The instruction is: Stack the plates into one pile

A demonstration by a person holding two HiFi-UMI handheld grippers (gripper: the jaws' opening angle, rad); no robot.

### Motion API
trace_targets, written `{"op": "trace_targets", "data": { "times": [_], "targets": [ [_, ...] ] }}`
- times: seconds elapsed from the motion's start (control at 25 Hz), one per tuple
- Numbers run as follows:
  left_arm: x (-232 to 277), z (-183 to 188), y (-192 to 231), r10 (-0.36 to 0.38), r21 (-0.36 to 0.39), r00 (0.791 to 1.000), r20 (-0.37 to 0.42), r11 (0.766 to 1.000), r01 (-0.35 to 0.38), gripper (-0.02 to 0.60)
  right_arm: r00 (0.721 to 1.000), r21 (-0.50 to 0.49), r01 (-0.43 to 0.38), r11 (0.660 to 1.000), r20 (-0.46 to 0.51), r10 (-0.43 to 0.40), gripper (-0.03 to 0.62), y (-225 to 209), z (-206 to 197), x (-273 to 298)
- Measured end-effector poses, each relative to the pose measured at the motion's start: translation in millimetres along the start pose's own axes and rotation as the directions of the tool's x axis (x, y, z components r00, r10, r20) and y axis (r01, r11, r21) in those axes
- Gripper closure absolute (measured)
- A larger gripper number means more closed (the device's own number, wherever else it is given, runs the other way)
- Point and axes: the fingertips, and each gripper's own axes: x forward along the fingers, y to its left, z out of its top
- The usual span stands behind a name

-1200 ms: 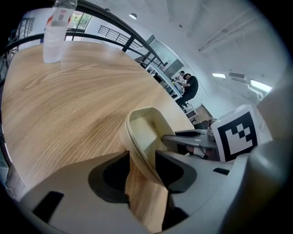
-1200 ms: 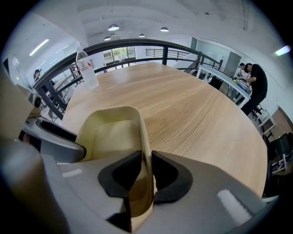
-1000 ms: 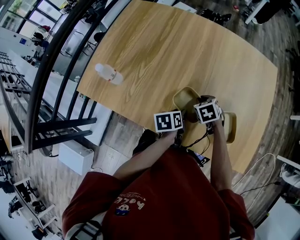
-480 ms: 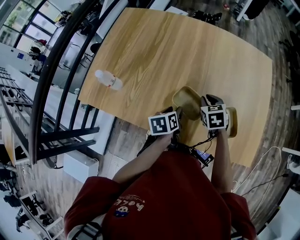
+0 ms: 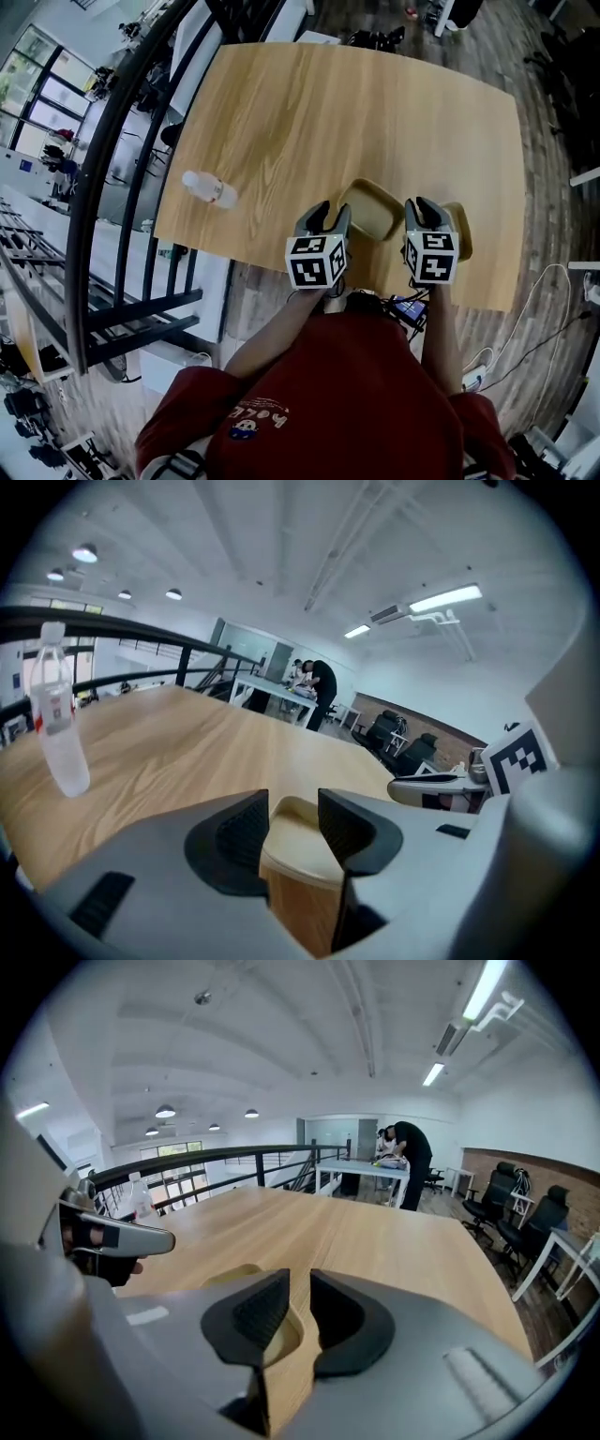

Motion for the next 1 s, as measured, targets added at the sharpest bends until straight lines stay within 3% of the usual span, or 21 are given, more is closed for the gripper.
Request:
{"op": "trace_targets", "data": {
  "times": [0.08, 0.24, 0.44, 0.52, 0.8, 1.0],
  "targets": [
    [-3.7, 18.6, -7.7, -0.062, 0.056, 0.995, 0.072, 0.997, 0.058, 0.421, 0.997, 0.016, 0.029, 0.999, 0.075, -0.030, 0.516, -2.7, 9.9, -13.5],
    [-13.2, 49.2, -21.5, -0.197, 0.183, 0.963, 0.184, 0.970, 0.163, 0.422, 0.968, 0.054, 0.073, 0.996, 0.238, -0.084, 0.516, -0.7, 27.9, -40.8],
    [-26.7, 82.2, -45.9, -0.322, 0.392, 0.910, 0.261, 0.897, 0.205, 0.422, 0.877, 0.140, 0.222, 0.965, 0.403, -0.260, 0.516, -15.0, 48.9, -93.0],
    [-28.5, 91.4, -56.2, -0.373, 0.416, 0.888, 0.270, 0.877, 0.242, 0.422, 0.851, 0.173, 0.267, 0.948, 0.420, -0.316, 0.516, -22.6, 53.3, -109.5],
    [-26.9, 88.5, -91.0, -0.477, 0.464, 0.848, 0.231, 0.820, 0.335, 0.422, 0.812, 0.231, 0.361, 0.904, 0.398, -0.426, 0.516, -41.7, 32.3, -142.5],
    [-27.2, 80.5, -122.1, -0.550, 0.511, 0.817, 0.176, 0.760, 0.401, 0.422, 0.777, 0.273, 0.419, 0.866, 0.386, -0.497, 0.516, -53.4, 21.6, -163.6]
  ]
}}
